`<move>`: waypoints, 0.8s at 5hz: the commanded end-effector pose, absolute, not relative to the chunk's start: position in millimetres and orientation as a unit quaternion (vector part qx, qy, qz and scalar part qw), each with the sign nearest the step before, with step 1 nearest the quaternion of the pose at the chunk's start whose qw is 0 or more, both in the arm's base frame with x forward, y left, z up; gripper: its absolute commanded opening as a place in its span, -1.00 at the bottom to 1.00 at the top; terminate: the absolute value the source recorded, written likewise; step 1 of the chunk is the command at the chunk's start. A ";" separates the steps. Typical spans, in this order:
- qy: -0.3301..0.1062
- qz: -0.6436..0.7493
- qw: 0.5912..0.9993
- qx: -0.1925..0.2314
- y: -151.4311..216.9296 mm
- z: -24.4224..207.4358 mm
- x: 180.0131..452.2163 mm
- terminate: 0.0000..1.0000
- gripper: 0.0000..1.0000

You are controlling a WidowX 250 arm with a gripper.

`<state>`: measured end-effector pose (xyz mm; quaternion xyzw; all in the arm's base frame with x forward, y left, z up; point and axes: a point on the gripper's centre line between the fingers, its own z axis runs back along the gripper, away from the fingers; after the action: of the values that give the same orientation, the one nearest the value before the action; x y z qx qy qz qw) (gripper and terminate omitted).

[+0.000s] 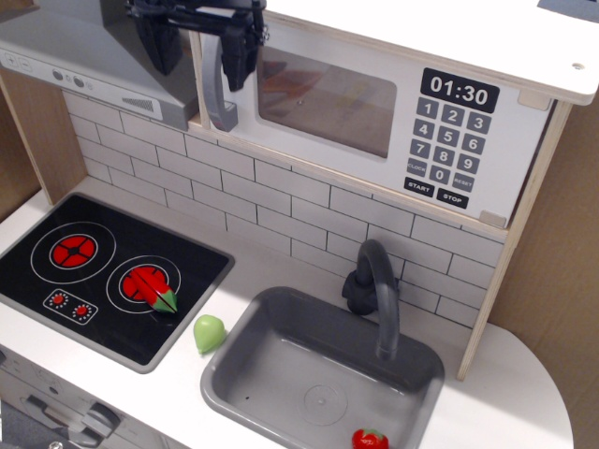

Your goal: Open microwave

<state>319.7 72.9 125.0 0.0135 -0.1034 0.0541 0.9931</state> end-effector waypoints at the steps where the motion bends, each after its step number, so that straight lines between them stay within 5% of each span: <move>1: -0.134 0.067 0.988 0.039 97.0 138.9 343.8 -1.00 1.00; 4: -0.147 0.053 0.986 0.067 108.9 115.0 354.3 -1.00 1.00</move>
<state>346.1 103.8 93.9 0.0557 -0.1152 0.0499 0.9905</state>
